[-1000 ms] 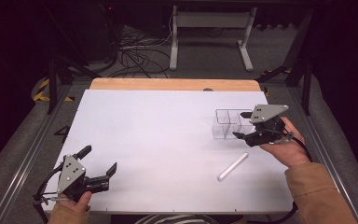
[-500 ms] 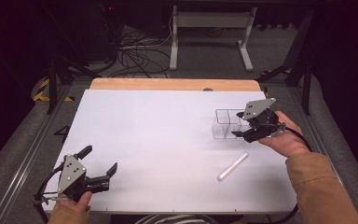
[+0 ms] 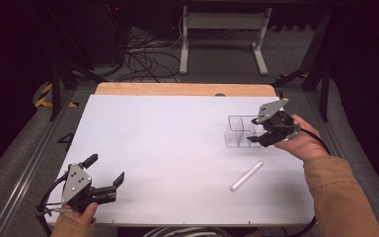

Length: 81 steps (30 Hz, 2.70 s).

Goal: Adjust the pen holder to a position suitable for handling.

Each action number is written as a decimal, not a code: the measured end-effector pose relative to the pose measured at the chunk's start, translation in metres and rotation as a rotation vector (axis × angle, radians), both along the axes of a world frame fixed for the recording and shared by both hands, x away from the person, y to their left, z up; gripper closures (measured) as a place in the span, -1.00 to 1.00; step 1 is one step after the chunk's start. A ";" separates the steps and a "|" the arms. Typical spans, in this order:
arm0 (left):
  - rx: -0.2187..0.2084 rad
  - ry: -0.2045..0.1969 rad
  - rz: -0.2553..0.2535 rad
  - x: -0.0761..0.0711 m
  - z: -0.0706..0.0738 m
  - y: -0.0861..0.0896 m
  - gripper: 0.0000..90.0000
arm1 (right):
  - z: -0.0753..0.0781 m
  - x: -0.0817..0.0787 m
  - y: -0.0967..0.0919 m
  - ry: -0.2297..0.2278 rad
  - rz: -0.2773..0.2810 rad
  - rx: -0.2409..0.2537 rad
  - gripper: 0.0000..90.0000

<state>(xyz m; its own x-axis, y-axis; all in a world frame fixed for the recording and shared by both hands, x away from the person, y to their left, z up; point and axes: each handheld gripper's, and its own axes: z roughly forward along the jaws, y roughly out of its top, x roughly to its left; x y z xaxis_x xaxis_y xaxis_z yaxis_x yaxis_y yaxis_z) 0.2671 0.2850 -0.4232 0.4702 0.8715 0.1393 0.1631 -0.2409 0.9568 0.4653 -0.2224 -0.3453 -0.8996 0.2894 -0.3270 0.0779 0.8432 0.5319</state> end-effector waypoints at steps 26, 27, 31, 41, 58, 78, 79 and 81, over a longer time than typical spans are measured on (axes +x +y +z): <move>-0.002 0.007 -0.001 0.002 -0.002 0.000 -0.90 | -0.029 0.026 0.015 0.032 0.047 -0.133 0.26; -0.004 0.007 -0.001 0.002 -0.002 0.000 -0.90 | -0.030 0.027 0.016 0.028 0.050 -0.142 0.27; 0.001 0.009 -0.002 0.002 -0.002 0.000 -0.90 | -0.035 0.030 0.020 0.037 0.049 -0.165 0.30; 0.001 0.008 -0.002 0.002 -0.002 0.000 -0.90 | -0.045 0.032 0.029 0.047 0.079 -0.230 0.49; 0.006 0.014 -0.006 0.002 -0.003 -0.002 -0.90 | -0.037 0.021 0.027 0.025 0.101 -0.261 0.88; 0.004 0.028 -0.017 0.004 -0.005 -0.004 -0.90 | -0.005 -0.015 0.096 0.047 0.190 -0.182 0.86; 0.011 0.030 -0.019 0.004 -0.005 -0.004 -0.90 | -0.005 -0.017 0.102 0.058 0.189 -0.185 0.86; 0.010 0.029 -0.019 0.004 -0.005 -0.005 -0.90 | -0.005 -0.021 0.113 0.058 0.200 -0.190 0.86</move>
